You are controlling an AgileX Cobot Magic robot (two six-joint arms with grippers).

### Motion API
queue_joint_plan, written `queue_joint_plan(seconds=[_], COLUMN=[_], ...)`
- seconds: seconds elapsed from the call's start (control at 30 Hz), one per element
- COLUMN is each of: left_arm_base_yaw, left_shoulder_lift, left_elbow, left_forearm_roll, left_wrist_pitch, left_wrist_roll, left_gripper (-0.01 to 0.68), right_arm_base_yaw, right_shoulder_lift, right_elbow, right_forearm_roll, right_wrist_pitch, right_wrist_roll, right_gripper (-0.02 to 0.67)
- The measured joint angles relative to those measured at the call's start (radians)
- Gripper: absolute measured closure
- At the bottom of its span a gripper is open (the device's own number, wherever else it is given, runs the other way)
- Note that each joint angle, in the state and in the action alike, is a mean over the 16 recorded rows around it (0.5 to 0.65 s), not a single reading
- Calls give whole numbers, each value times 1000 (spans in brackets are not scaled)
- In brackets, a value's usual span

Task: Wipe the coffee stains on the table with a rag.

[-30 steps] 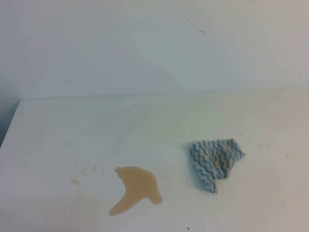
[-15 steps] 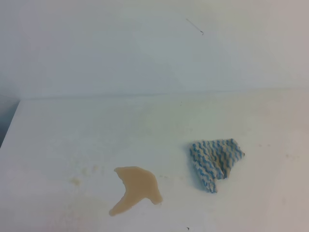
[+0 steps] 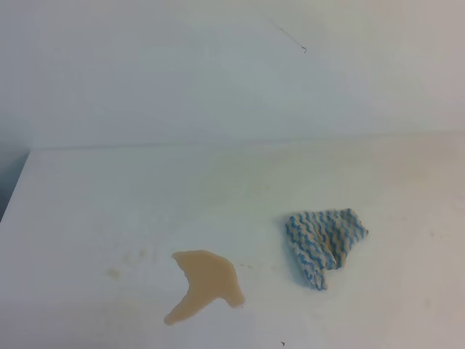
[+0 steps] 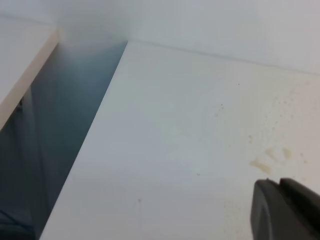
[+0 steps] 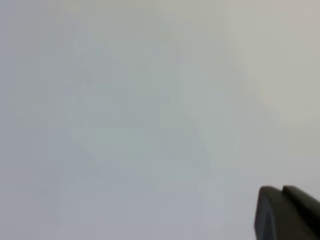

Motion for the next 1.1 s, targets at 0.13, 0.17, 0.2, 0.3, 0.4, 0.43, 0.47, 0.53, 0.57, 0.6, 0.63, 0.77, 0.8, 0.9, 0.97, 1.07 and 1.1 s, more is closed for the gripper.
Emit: queue_joint_plan(seconds=[0.13, 0.17, 0.2, 0.3, 0.4, 0.43, 0.47, 0.53, 0.57, 0.6, 0.63, 0.77, 0.8, 0.9, 0.97, 1.07, 1.1], left_arm_base_yaw=[0, 0, 0, 0, 0, 0, 0, 0, 0, 0, 0, 0, 0, 0, 0, 0, 0], left_shoulder_lift=[0, 0, 0, 0, 0, 0, 0, 0, 0, 0, 0, 0, 0, 0, 0, 0, 0], left_elbow=[0, 0, 0, 0, 0, 0, 0, 0, 0, 0, 0, 0, 0, 0, 0, 0, 0], left_forearm_roll=[0, 0, 0, 0, 0, 0, 0, 0, 0, 0, 0, 0, 0, 0, 0, 0, 0], left_wrist_pitch=[0, 0, 1, 0, 0, 0, 0, -1, -1, -1, 0, 2, 2, 2, 2, 3, 3], left_wrist_roll=[0, 0, 0, -1, -1, -1, -1, -1, -1, -1, -1, -1, -1, -1, 0, 0, 0], left_gripper=[674, 674, 674, 674, 674, 674, 674, 674, 674, 674, 674, 674, 674, 674, 674, 674, 674], right_arm_base_yaw=[0, 0, 0, 0, 0, 0, 0, 0, 0, 0, 0, 1, 2, 13, 29, 68, 84], right_shoulder_lift=[129, 161, 192, 280, 358, 382, 406, 451, 473, 495, 516, 602, 624, 690, 733, 795, 814], right_elbow=[-50, -59, -66, -79, -83, -83, -83, -83, -83, -83, -83, -83, -83, -83, -84, -84, -85], right_forearm_roll=[71, 91, 112, 179, 257, 283, 310, 360, 382, 404, 424, 501, 518, 561, 580, 597, 600], right_wrist_pitch=[211, 259, 304, 418, 506, 530, 551, 584, 596, 607, 616, 644, 649, 659, 659, 643, 634], right_wrist_roll=[19, 23, 27, 40, 47, 47, 46, 37, 29, 18, 5, -62, -82, -146, -195, -268, -290], right_gripper=[652, 652, 652, 652, 652, 652, 652, 652, 652, 652, 652, 652, 652, 646, 634, 599, 581])
